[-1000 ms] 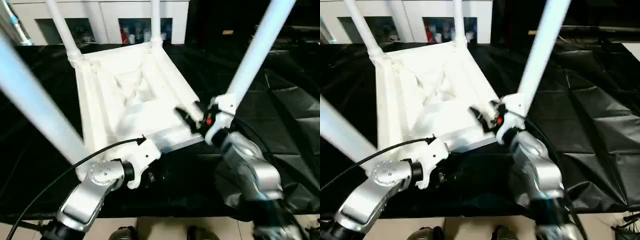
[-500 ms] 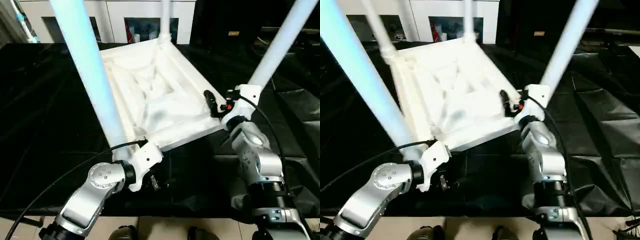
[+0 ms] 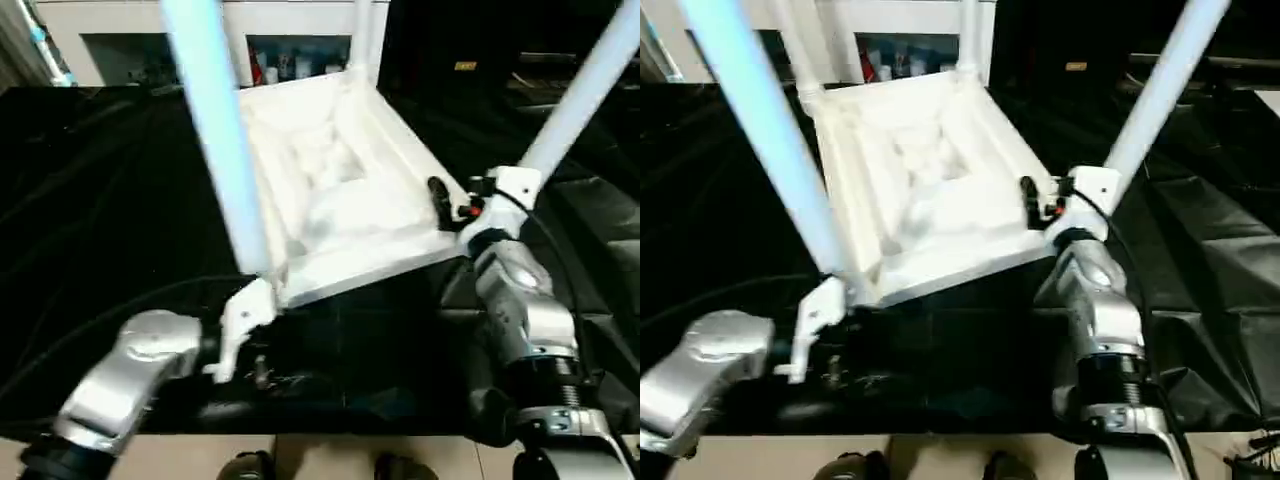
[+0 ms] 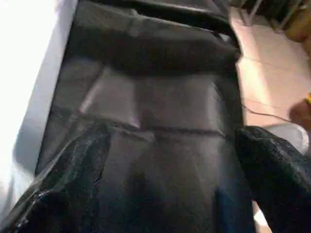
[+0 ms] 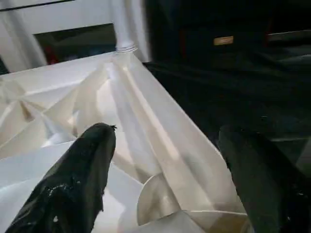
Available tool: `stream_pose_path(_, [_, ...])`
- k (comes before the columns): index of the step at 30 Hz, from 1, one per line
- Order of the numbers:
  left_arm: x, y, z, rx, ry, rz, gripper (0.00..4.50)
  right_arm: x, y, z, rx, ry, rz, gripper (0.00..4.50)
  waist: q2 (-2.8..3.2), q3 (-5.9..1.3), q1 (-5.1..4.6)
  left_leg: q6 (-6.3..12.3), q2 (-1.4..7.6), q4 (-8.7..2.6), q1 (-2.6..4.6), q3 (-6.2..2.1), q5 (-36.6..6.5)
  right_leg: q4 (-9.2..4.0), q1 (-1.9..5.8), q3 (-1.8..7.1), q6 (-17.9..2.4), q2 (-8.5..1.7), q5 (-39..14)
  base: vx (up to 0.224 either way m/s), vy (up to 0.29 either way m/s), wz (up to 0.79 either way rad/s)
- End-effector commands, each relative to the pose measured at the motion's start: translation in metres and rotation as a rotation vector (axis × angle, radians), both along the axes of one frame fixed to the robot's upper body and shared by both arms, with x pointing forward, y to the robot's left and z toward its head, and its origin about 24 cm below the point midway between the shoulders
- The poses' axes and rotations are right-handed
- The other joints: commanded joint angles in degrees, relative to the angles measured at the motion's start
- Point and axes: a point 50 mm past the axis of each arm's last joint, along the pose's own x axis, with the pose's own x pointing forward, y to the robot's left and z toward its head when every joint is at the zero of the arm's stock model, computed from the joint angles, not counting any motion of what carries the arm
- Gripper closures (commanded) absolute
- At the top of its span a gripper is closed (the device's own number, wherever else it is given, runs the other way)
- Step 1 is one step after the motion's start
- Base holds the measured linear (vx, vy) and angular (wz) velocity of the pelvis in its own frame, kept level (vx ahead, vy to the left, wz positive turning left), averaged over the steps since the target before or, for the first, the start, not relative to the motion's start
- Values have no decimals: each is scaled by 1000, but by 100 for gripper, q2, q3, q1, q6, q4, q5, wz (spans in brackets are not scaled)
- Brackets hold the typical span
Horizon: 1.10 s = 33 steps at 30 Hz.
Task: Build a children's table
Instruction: Rotate table base
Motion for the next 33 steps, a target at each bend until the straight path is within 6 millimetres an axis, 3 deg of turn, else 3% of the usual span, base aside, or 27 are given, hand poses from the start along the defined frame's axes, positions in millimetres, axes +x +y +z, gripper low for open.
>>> stream_pose_path(1, [-5,6,10,-36,-22,-36,4,2,-11,6,-2,-24,-52,77,-24,-404,-49,317,105,-395,194,-21,-1072,-230,269,131,-1081,-28,-894,0,0,0])
stream_pose_path(3, [-8,11,13,-58,-21,-41,4,3,-12,7,-6,-24,-52,77,-65,-395,-59,315,107,-399,194,-14,-1117,-243,265,136,-1063,-26,-994,0,0,0])
stream_pose_path(12, [-23,60,30,-76,46,14,4,1,0,6,-44,-23,48,77,-16,-382,-90,204,102,-416,236,-11,-1360,-238,220,140,-984,5,-1235,0,0,0])
stream_pose_path(14, [-20,76,40,-87,58,73,4,-6,11,4,-77,-19,154,77,-22,-372,-86,174,101,-426,234,-13,-1432,-236,220,142,-971,12,-1279,0,0,0])
stream_pose_path(20, [-12,97,54,-181,42,197,4,-32,24,-11,-149,16,320,77,-92,-408,-74,193,114,-422,224,-14,-1389,-234,242,156,-1010,-2,-1250,0,0,0])
stream_pose_path(22, [-1,104,62,-267,-73,289,4,-49,22,-23,-166,47,307,77,-67,-398,-27,176,116,-418,246,-3,-1423,-256,213,172,-974,7,-1256,0,0,0])
stream_pose_path(23, [5,104,67,-333,-131,325,4,-56,16,-30,-171,64,249,77,-74,-396,-24,114,114,-433,214,-19,-1521,-263,229,165,-964,2,-1326,0,0,0])
stream_pose_path(24, [6,103,68,-349,-135,330,4,-56,15,-31,-170,69,237,77,-76,-407,-13,59,121,-434,236,-15,-1583,-268,225,168,-964,-9,-1360,0,0,0])
stream_pose_path(25, [10,97,73,-453,-142,338,4,-60,5,-41,-176,124,134,77,-110,-414,-26,-15,122,-443,208,-36,-1640,-240,242,163,-988,-21,-1380,0,0,0])
stream_pose_path(26, [10,95,73,-471,-134,324,4,-60,1,-45,-189,151,95,77,-71,-411,-37,-125,118,-448,226,-36,-1767,-242,213,161,-1009,-6,-1439,0,0,0])
stream_pose_path(27, [9,90,72,-488,-109,293,4,-62,-7,-51,-197,197,23,77,-101,-407,-46,-175,107,-449,216,-45,-1954,-243,218,158,-949,-3,-1608,0,0,0])
stream_pose_path(29, [9,87,70,-491,-90,276,4,-63,-11,-54,-191,221,-17,77,-96,-400,-87,-194,93,-457,192,-58,-2077,-260,231,165,-768,-8,-1840,0,0,0])
stream_pose_path(33, [14,79,65,-470,-56,239,4,-66,-17,-55,-225,246,-33,77,-95,-374,-112,-202,87,-449,225,-66,-2323,-345,180,196,-503,-10,-2289,0,0,0])
